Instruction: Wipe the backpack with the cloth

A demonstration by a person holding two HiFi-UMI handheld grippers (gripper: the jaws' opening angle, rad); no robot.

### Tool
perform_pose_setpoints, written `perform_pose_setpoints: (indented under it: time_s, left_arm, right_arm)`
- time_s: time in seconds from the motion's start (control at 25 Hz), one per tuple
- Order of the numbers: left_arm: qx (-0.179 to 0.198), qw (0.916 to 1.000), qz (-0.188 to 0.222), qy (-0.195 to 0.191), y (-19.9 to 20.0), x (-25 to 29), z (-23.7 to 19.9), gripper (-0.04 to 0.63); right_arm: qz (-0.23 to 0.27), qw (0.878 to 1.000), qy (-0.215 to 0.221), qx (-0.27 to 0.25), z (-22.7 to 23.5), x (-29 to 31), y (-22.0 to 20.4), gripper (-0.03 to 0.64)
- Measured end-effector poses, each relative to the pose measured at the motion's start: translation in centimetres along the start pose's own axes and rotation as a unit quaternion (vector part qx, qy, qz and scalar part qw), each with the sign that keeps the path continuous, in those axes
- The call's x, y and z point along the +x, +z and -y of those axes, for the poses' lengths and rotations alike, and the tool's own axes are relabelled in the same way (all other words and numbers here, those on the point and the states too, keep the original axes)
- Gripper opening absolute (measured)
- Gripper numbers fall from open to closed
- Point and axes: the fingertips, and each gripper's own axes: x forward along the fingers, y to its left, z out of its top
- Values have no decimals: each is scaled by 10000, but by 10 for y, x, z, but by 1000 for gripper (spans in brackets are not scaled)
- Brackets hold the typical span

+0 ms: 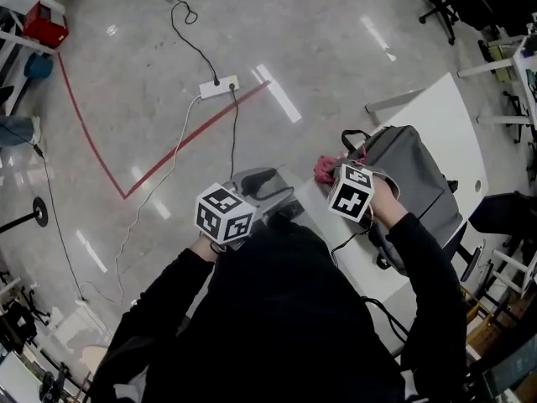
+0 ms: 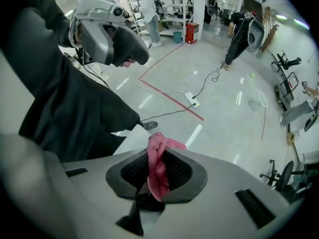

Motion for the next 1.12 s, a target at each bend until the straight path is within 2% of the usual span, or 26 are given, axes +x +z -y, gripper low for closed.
perform_pose_setpoints:
  time_s: [0.12,0.28,0.52,0.64,0.76,0.84,1.12]
  left_arm:
    - [-53,9999,-66,-104,5,-6,-11,258]
    - [-74,9999,-115,35,7,-20,-29,258]
    - [-366,9979,96,534,3,-53,-52,258]
    - [-519,9962,174,682,-8,-63,-56,258]
    - [-571,9964,146,616,-5,-69,-49,258]
    - [-582,9967,130,558,-1,-69,-39,258]
    - [-432,9986,39,293,-3,-35,-11,258]
  right_arm:
    - [-51,9996,-31,265,14,-2,-1,77]
    - [-299,9936,-785,748,88,-2,-39,77]
    - [-763,9622,-2153,1482,209,-36,-121,77]
    - [-917,9485,-2524,1681,242,-45,-142,77]
    - [-794,9444,-2480,2008,243,-51,-143,77]
    - [-700,9497,-2273,2037,231,-48,-134,77]
    - [-654,9791,-1499,1211,152,-24,-90,77]
